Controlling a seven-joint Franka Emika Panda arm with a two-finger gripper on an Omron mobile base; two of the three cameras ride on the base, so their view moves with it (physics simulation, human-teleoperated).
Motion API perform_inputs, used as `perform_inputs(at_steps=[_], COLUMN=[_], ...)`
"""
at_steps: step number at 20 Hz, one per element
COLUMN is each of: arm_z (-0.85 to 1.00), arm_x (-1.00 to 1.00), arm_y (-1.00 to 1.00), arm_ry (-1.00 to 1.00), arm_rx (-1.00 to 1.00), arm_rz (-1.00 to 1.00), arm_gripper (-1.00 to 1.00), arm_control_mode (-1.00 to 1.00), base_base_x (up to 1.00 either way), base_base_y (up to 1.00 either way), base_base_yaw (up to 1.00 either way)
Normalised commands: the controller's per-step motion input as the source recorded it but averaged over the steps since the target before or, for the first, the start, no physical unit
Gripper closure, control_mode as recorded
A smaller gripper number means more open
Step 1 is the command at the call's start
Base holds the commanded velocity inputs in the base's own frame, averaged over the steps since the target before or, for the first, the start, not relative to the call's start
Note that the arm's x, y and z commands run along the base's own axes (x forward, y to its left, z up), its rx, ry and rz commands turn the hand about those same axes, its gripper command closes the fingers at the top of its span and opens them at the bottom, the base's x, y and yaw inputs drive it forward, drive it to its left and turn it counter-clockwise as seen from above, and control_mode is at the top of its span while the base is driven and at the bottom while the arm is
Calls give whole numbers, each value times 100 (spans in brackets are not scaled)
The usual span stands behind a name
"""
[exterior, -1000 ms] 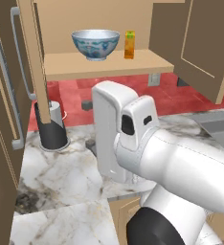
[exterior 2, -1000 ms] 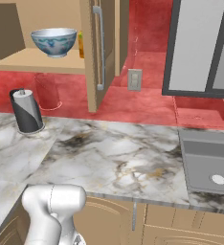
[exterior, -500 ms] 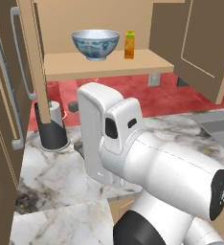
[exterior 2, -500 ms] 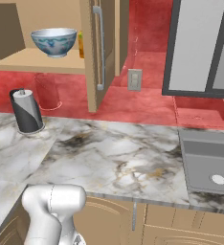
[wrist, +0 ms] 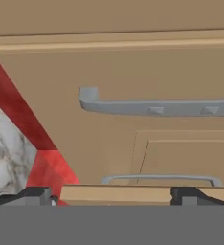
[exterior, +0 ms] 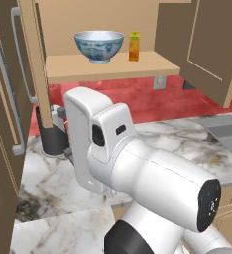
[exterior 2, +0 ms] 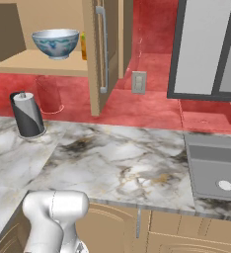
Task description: Pick the mug and place it in the sink. Pick the bowl and place it in the open cabinet and then close the cabinet.
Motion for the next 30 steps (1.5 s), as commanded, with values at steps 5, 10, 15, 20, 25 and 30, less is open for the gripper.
perform_inputs(at_steps=[5, 10, 15, 20, 25, 30], arm_z=[0, 0, 0, -2, -5, -15], arm_x=[0, 8, 4, 18, 13, 34], arm_y=[0, 0, 17, 25, 29, 20], arm_ry=[0, 0, 0, 0, 0, 0], arm_rx=[0, 0, 0, 0, 0, 1], arm_rz=[0, 0, 0, 0, 0, 0], arm_gripper=[-100, -100, -100, -100, -100, -100], arm_control_mode=[-100, -100, -100, -100, -100, -100], base_base_x=[0, 0, 0, 0, 0, 0], base_base_y=[0, 0, 0, 0, 0, 0], base_base_yaw=[0, 0, 0, 0, 0, 0])
